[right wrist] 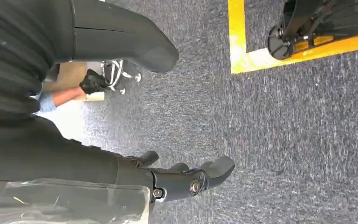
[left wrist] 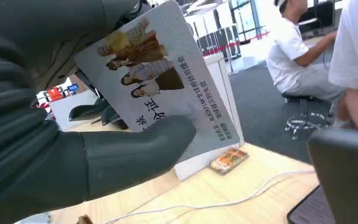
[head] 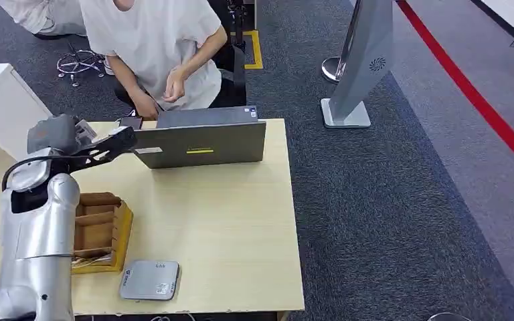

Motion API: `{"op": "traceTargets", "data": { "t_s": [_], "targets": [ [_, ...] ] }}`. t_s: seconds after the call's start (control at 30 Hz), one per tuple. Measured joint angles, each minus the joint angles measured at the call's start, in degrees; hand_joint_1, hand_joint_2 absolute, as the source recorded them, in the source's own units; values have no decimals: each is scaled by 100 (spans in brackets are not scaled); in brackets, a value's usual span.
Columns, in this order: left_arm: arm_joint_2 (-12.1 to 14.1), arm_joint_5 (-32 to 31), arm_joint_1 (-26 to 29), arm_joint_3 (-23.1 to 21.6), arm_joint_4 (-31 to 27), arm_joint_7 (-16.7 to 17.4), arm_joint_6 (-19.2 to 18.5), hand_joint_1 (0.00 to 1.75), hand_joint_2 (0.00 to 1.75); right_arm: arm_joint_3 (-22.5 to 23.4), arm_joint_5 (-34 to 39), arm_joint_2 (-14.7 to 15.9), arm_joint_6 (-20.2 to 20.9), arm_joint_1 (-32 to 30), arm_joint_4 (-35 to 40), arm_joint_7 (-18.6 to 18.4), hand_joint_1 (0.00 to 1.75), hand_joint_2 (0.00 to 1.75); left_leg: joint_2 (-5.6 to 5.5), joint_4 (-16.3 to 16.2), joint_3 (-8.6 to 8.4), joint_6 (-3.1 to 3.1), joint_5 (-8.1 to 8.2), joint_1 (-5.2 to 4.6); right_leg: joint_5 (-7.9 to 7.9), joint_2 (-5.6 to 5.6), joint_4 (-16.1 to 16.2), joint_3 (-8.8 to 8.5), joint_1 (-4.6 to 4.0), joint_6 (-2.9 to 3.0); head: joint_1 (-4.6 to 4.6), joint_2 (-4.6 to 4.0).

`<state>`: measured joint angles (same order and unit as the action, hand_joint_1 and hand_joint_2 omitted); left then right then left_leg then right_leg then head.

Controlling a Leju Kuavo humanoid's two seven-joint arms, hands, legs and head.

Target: Pass the card to the sensor for recognition and then transmit it.

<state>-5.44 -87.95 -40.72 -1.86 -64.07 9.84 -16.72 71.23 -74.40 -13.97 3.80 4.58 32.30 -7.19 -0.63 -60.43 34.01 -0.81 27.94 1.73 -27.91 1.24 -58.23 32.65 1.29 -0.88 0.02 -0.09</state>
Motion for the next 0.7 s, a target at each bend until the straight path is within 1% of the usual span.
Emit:
{"op": "traceTargets", "data": {
  "t_s": [0.07, 0.13, 0.2, 0.23, 0.3, 0.4, 0.53, 0.6, 0.7],
  "targets": [
    [-70, 4, 156, 0, -226, -197, 201, 175, 175, 0, 0, -44, 24, -6, 35, 0, 0, 175, 0, 0, 0, 0, 0, 0, 0, 0, 0, 0, 0, 0, -2, 0],
    [-244, 44, 441, 0, -678, -669, 475, 175, 175, 0, 0, -102, 45, -13, 94, 0, 0, 175, -2, 0, 2, 0, 1, 0, -2, -2, 3, 0, 0, -2, 0, 0],
    [-453, 149, 848, -24, -1243, -1114, 684, 175, 175, 0, 0, -186, 122, -26, 171, 15, 0, 175, 0, 0, 2, 2, 4, -1, -4, -1, 7, 0, 1, -2, 0, 0],
    [-578, 253, 1103, -113, -1624, -1330, 745, 175, 175, 2, 0, -231, 146, -34, 221, 17, 0, 175, 0, 0, 4, 4, 8, -1, -5, 0, 12, 0, 1, -2, 0, 0],
    [-743, 421, 1620, -397, -2223, -1564, 784, 175, 175, 9, 0, -273, 159, -42, 284, 35, 0, 175, 1, 1, 4, 13, 14, -5, -11, -1, 13, 0, 4, -9, -2, 0],
    [-778, 764, 2292, -1033, -2862, -1626, 930, 175, 175, 22, -2, -306, 203, -50, 389, 79, 0, 175, -2, 1, 6, 17, 16, -6, -14, -5, 16, -1, 4, -13, 4, 0],
    [-721, 1001, 2919, -1798, -3306, -1600, 1108, 175, 175, 46, -2, -319, 205, -55, 444, 83, 0, 175, -2, 1, 7, 17, 17, -5, -15, -7, 17, -1, 4, -13, 4, 0],
    [-691, 1034, 3125, -2031, -3458, -1591, 1121, 175, 175, 52, -2, -319, 205, -57, 450, 83, 0, 175, -2, 1, 7, 17, 17, -5, -15, -8, 17, 0, 4, -13, 2, 0],
    [-645, 1078, 3303, -2245, -3626, -1587, 1119, 175, 175, 59, -4, -321, 203, -57, 450, 85, 0, 175, -3, 2, 7, 17, 16, -4, -15, -8, 16, 0, 3, -13, 4, 0]
  ]
}}
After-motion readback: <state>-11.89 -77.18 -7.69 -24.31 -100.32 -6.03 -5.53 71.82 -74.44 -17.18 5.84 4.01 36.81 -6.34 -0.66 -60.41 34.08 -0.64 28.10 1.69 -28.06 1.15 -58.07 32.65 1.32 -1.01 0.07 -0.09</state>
